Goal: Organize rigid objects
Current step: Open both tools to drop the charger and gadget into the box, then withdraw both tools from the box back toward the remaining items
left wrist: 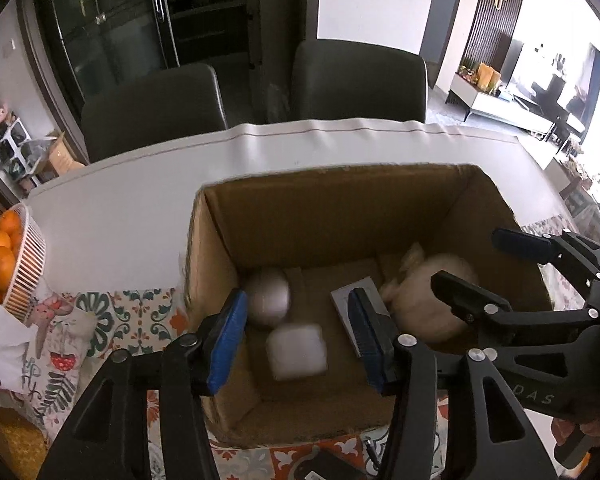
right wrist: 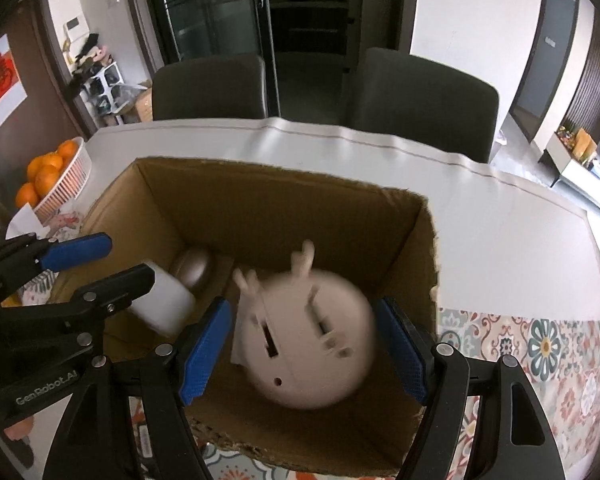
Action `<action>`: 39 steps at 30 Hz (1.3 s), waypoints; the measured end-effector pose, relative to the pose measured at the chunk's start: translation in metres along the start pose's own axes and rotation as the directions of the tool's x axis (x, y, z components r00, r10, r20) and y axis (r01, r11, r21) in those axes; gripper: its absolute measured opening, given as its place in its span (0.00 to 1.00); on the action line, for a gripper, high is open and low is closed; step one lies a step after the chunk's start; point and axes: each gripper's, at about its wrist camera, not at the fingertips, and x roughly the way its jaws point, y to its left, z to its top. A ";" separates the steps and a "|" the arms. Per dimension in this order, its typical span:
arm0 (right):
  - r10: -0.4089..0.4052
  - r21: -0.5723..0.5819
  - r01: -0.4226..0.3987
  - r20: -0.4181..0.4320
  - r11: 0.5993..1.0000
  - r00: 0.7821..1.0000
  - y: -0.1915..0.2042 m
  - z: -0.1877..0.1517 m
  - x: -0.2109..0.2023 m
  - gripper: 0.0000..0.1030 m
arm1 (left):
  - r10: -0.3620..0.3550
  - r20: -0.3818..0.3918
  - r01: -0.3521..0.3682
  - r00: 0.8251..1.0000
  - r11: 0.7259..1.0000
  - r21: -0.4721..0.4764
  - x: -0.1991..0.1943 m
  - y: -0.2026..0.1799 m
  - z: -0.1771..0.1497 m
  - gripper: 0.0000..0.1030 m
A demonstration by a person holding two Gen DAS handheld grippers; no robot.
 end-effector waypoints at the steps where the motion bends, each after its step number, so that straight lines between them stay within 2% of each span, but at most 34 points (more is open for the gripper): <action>1: -0.002 0.005 0.002 0.003 1.000 1.000 -0.001 0.001 -0.001 0.74 | 0.007 0.007 -0.007 1.000 1.000 0.000 -0.003 0.000 0.000 0.55; 5: -0.034 0.008 0.034 0.035 0.999 0.999 0.001 -0.001 -0.014 0.75 | 0.030 0.038 -0.030 0.999 1.000 0.000 -0.016 0.001 -0.004 0.65; 9: -0.085 0.012 0.084 0.074 0.996 0.994 0.003 -0.006 -0.032 0.75 | 0.075 0.076 -0.075 0.994 0.997 -0.001 -0.034 -0.002 -0.012 0.68; 11: -0.116 0.016 0.115 0.091 0.993 0.989 0.004 -0.011 -0.043 0.75 | 0.091 0.093 -0.092 0.991 0.996 -0.004 -0.043 -0.003 -0.016 0.74; 16: -0.140 0.022 0.138 0.138 0.990 0.980 0.007 -0.022 -0.070 0.75 | 0.115 0.149 -0.117 0.982 0.993 0.003 -0.067 -0.008 -0.028 0.78; 24: -0.127 0.063 0.117 0.192 0.991 0.973 0.014 -0.045 -0.105 0.75 | 0.142 0.211 -0.143 0.967 0.990 -0.011 -0.104 -0.008 -0.050 0.78; 29: -0.098 0.081 0.083 0.197 0.993 0.976 0.020 -0.061 -0.115 0.75 | 0.183 0.246 -0.185 0.952 0.983 -0.016 -0.120 -0.009 -0.067 0.81; 33: -0.099 0.072 0.086 0.203 0.994 0.974 0.029 -0.077 -0.121 0.75 | 0.207 0.259 -0.211 0.943 0.977 -0.016 -0.129 -0.008 -0.084 0.82; 36: -0.098 0.062 0.087 0.207 0.994 0.973 0.035 -0.087 -0.124 0.75 | 0.215 0.258 -0.216 0.942 0.976 -0.024 -0.133 -0.007 -0.096 0.83; 39: -0.088 0.051 0.079 0.207 0.996 0.974 0.042 -0.098 -0.126 0.75 | 0.203 0.244 -0.201 0.948 0.979 -0.036 -0.135 -0.005 -0.107 0.83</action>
